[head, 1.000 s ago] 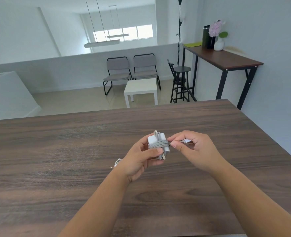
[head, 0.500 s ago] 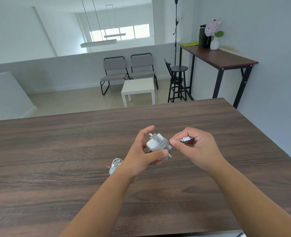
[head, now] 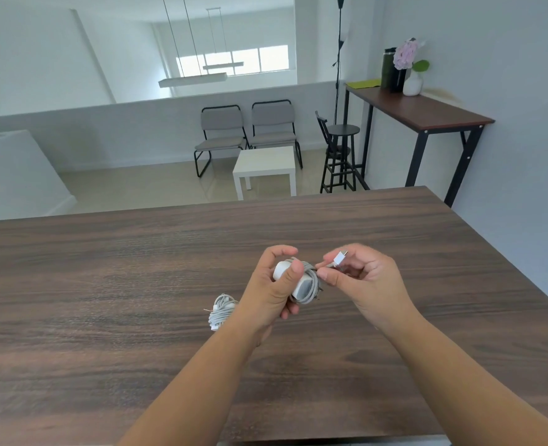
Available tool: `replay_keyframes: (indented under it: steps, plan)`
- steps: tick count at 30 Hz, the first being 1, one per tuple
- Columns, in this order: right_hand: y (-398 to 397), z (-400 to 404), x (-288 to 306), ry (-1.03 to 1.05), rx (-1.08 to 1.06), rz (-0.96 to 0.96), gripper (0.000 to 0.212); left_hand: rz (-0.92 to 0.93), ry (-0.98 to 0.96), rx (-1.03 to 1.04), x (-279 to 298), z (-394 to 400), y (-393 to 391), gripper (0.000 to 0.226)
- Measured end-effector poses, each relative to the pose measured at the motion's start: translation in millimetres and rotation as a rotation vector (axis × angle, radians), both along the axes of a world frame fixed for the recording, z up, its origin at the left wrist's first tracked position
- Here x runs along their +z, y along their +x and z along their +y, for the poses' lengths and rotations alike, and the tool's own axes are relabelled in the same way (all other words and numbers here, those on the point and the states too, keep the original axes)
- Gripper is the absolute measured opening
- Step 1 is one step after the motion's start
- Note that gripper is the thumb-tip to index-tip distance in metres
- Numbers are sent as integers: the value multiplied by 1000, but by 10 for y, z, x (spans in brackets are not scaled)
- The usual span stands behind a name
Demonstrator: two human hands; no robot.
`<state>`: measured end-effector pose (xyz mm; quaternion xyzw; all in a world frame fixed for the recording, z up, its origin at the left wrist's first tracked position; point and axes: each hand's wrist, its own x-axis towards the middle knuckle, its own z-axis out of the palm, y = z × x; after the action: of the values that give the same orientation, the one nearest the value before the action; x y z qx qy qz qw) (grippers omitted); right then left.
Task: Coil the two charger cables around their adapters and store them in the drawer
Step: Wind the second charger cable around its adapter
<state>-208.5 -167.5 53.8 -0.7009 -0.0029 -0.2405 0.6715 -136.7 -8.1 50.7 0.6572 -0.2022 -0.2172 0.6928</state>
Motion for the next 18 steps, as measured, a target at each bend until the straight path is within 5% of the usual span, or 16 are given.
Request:
replay_keyframes:
  steps: [4,9,18]
  plan:
    - [23,8,-50,62,-57,11,13,64,9,-70,31,48,0,47]
    - [41,22,-59,209,-80,26,13,162,6,-203,59,188,65,82]
    - [31,112,57,225,-43,31,16,131,-83,-205,40,234,69,53]
